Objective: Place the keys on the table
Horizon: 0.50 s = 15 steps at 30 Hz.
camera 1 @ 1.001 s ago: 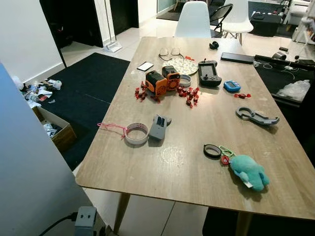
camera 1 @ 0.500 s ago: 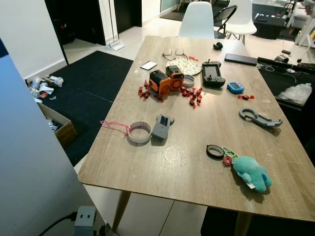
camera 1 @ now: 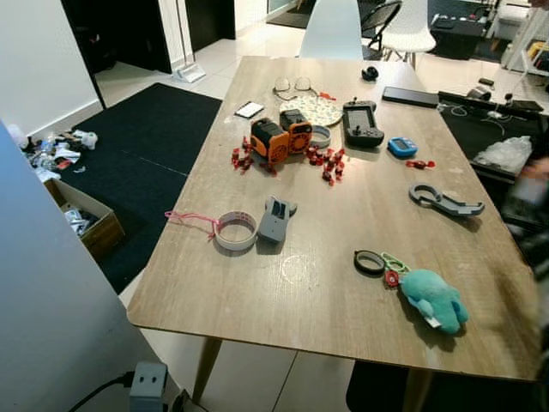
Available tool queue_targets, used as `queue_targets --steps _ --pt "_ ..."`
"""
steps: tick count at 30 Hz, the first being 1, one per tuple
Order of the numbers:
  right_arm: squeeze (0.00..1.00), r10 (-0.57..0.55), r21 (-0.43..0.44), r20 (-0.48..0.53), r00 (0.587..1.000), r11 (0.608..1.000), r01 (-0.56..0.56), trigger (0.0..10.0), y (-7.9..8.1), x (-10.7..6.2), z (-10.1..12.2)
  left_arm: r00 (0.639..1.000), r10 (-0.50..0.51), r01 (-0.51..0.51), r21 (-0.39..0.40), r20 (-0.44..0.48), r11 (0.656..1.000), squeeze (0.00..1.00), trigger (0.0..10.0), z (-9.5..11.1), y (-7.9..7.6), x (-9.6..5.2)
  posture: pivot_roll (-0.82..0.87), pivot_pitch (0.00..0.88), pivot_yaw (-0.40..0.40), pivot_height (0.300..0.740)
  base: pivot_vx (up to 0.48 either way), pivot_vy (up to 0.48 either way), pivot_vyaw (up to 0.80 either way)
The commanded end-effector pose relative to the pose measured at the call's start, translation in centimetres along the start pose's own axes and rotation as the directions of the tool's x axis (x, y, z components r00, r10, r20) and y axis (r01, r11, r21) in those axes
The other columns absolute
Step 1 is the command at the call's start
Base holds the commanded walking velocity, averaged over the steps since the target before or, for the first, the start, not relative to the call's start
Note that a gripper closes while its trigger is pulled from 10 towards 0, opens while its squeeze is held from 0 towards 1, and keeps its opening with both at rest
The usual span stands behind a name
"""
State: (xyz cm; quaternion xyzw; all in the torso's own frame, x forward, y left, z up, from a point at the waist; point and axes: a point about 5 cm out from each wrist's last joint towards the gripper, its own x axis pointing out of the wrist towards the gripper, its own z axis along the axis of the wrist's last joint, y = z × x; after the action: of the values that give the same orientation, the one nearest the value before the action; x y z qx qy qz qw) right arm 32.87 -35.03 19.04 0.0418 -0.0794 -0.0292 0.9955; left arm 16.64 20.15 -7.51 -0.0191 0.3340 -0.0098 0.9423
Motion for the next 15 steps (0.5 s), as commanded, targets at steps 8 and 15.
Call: queue_targets --steps 8,15 --pt "0.00 0.448 0.008 -0.058 0.892 0.894 -0.448 10.0 7.3 1.1 -0.2 0.999 0.000 0.000 -0.003 -0.039 1.000 0.00 10.0 -0.6 -0.2 -0.1 0.02 0.081 0.004 0.740 0.000 0.000 0.00" --pt "0.00 0.725 0.055 -0.164 0.669 0.684 -0.728 10.0 12.5 -0.8 -1.8 0.999 0.001 -0.001 -0.007 -0.051 1.000 0.00 10.0 -0.7 -0.2 0.0 0.02 0.070 0.000 0.740 0.000 0.000 0.00"
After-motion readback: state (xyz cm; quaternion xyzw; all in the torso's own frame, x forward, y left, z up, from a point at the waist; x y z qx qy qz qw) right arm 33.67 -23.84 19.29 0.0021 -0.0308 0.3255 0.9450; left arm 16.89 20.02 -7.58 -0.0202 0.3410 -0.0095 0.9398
